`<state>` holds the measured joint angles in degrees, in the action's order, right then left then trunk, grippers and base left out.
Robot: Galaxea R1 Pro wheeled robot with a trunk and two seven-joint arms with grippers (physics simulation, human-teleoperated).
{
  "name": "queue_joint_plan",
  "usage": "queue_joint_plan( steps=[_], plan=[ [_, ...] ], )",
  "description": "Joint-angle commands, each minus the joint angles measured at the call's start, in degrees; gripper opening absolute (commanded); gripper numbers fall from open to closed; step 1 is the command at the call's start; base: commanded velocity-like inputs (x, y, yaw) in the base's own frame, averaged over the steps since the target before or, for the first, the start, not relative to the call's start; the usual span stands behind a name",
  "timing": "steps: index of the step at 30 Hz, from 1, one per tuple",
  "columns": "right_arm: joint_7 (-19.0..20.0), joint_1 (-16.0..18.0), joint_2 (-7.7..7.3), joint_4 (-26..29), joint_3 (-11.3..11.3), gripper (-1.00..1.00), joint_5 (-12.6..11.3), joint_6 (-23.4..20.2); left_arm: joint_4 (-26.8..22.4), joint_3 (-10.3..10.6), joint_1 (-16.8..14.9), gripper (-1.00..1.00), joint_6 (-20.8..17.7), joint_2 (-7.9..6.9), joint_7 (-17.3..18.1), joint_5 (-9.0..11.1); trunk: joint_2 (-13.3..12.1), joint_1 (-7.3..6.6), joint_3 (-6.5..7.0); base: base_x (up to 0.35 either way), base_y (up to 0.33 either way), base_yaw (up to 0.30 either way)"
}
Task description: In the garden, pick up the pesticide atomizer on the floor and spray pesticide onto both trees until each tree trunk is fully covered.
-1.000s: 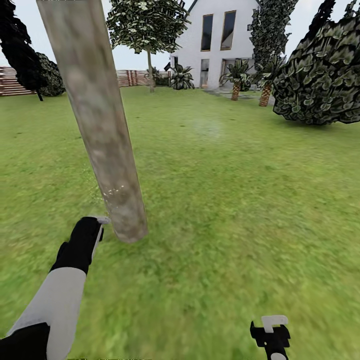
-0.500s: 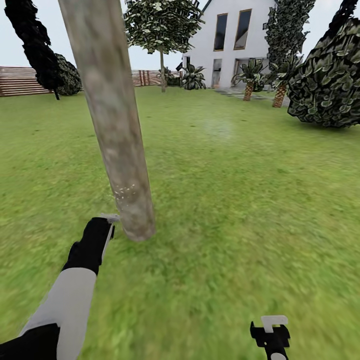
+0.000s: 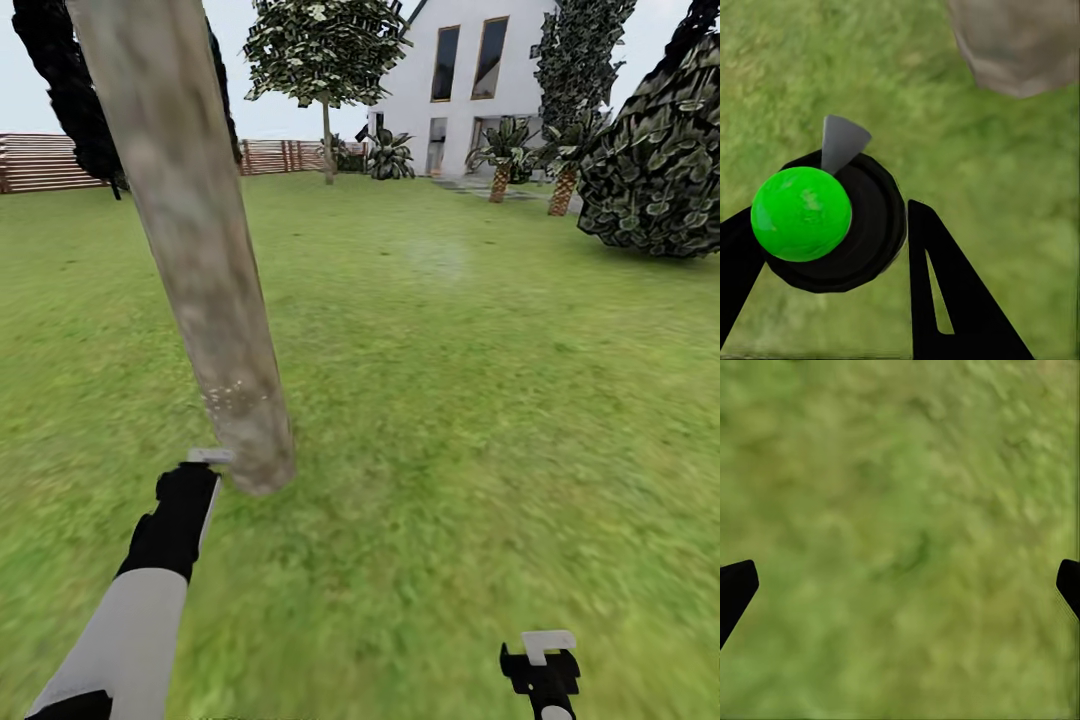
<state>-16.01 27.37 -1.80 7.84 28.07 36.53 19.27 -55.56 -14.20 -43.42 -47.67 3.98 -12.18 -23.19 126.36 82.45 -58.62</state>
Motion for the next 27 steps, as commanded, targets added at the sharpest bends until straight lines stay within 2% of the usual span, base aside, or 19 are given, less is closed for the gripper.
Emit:
queue_joint_plan(
  steps=[1, 4, 9, 23, 27],
  plan=[
    [-0.2, 0.0, 0.00, -0.1, 0.5, 1.00, 0.6, 0.2, -0.7, -0.9, 0.1, -1.00, -0.1, 0.06, -0.3, 0.5, 0.0, -0.01, -0.05, 0.002, -0.277, 0.227],
    [-0.2, 0.0, 0.04, -0.1, 0.4, 1.00, 0.6, 0.2, -1.3, -1.8, 0.2, -1.00, -0.1, 0.06, -0.3, 0.4, 0.0, -0.01, -0.05, 0.000, -0.277, 0.264],
    [-0.2, 0.0, 0.04, -0.1, 0.4, 1.00, 0.6, 0.2, -1.2, -1.8, 0.2, -1.00, -0.1, 0.14, -0.3, 0.4, 0.0, -0.01, -0.05, 0.050, -0.277, 0.251],
    [-0.2, 0.0, 0.04, -0.1, 0.5, 1.00, 0.6, 0.2, -0.5, -1.9, 0.3, -1.00, 0.1, -0.20, -0.4, 0.0, 0.0, -0.01, -0.05, 0.003, -0.277, 0.018],
    [-0.2, 0.0, 0.04, -0.1, 0.4, 1.00, 0.6, 0.2, -0.4, -1.8, 0.6, -1.00, 0.1, -0.41, -1.0, -0.1, 0.0, -0.01, -0.05, 0.000, -0.277, 0.193]
  ],
)
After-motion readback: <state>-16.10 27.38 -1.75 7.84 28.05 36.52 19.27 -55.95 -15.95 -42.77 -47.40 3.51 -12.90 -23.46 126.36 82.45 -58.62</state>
